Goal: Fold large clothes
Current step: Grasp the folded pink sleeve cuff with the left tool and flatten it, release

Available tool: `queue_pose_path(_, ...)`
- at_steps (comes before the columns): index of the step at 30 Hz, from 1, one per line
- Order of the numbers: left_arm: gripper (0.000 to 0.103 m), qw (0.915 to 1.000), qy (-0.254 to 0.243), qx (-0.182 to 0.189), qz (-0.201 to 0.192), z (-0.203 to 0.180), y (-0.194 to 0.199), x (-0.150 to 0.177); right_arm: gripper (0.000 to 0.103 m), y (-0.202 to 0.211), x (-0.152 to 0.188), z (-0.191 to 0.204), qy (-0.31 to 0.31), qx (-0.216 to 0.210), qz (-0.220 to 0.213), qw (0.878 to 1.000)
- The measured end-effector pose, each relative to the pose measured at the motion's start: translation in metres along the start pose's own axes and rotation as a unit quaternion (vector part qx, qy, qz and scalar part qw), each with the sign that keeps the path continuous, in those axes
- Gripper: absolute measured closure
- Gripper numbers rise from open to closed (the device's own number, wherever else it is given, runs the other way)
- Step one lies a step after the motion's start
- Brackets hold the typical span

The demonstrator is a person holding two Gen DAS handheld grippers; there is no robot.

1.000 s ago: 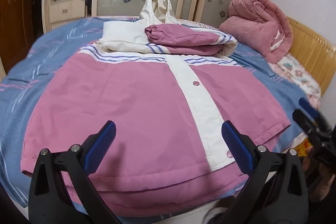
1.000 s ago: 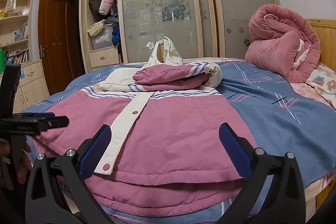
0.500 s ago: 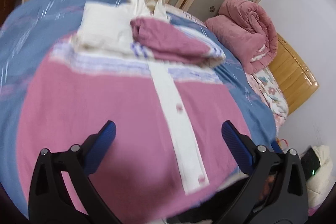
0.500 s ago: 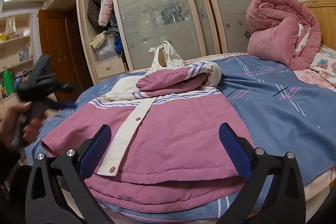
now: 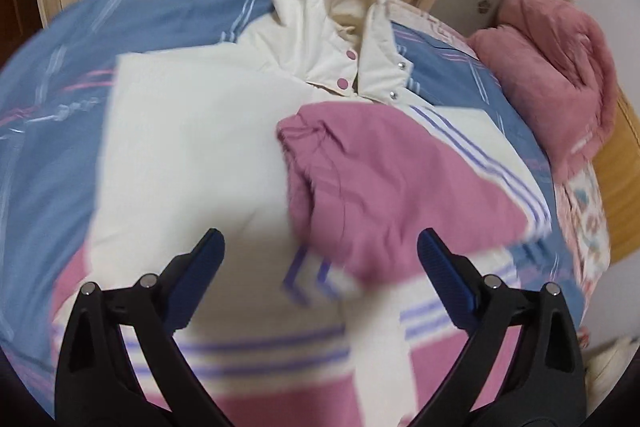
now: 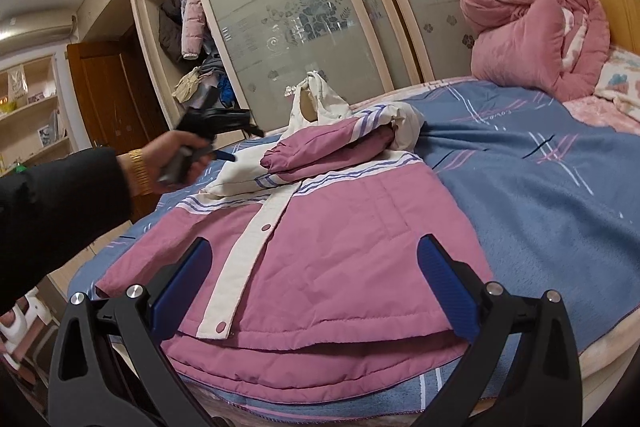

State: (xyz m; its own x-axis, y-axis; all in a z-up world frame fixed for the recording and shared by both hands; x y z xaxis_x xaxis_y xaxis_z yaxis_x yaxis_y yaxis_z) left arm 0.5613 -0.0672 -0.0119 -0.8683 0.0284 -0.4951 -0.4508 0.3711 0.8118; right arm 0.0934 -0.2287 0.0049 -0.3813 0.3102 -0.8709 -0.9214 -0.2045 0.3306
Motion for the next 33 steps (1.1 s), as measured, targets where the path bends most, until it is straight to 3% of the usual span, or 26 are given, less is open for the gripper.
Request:
queue_pose_path(2,0.008,0.9997,0.003,-0.021,0.006,-0.002,-0.023,-0.011,0.001,-0.002,-0.001,-0.003,-0.009,0.000,0.003,1.000)
queue_pose_path(4,0.013,0.9997,-0.011,-0.019,0.013,-0.014,-0.039,-0.015,0.001,-0.004,-0.001,-0.006,-0.018,-0.001,0.006,1.000)
queue_pose_path(6,0.029,0.9989,-0.032,-0.023,0.027,-0.028,-0.057,-0.012,0.001,-0.006,-0.001,-0.008,-0.020,0.000,0.008,1.000)
queue_pose_path(8,0.051,0.9962,-0.047,-0.057,0.046,-0.030,-0.073,-0.007,0.001,-0.008,-0.001,-0.009,-0.022,0.003,0.010,1.000)
queue_pose_path(9,0.066,0.9949,-0.048,-0.077,0.044,-0.030,-0.076,-0.007,0.001,-0.009,0.000,-0.009,-0.022,0.004,0.011,1.000)
queue_pose_path(12,0.087,0.9964,-0.048,-0.069,0.012,-0.033,-0.064,-0.016,0.001,-0.013,0.002,-0.008,-0.019,0.009,0.017,1.000)
queue_pose_path(15,0.089,0.9892,-0.078,-0.080,-0.096,-0.039,-0.014,-0.040,0.001,-0.017,0.003,-0.007,-0.013,0.013,0.022,1.000)
queue_pose_path(16,0.089,0.9828,-0.096,-0.091,-0.129,-0.041,0.006,-0.047,0.001,-0.019,0.004,-0.006,-0.011,0.015,0.023,1.000)
queue_pose_path(19,0.089,0.9650,-0.146,-0.131,-0.175,-0.039,0.049,-0.054,0.001,-0.023,0.006,-0.004,-0.008,0.017,0.028,0.999)
queue_pose_path(24,0.089,0.9511,-0.180,-0.204,-0.146,0.005,0.061,-0.038,0.001,-0.029,0.010,0.004,0.006,0.016,0.035,0.999)
queue_pose_path(30,0.085,0.9619,-0.147,-0.222,-0.061,0.084,0.008,0.008,0.001,-0.036,0.015,0.012,0.023,0.021,0.045,0.998)
queue_pose_path(33,0.075,0.9550,-0.158,-0.240,-0.073,0.090,-0.002,0.023,0.001,-0.038,0.017,0.014,0.031,0.025,0.046,0.998)
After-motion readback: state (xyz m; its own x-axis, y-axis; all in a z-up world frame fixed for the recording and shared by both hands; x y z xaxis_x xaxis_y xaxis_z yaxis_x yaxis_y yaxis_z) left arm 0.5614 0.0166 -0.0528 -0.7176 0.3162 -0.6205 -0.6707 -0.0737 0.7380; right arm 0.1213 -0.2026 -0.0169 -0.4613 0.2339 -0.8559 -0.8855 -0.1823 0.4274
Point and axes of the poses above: each gripper's, at about its wrist camera, not at the fingertips, and y roughly against the way its jaws point, z to its left, x to its underside, the point moved 9 cm from there along -y, roughly the way its jaws point
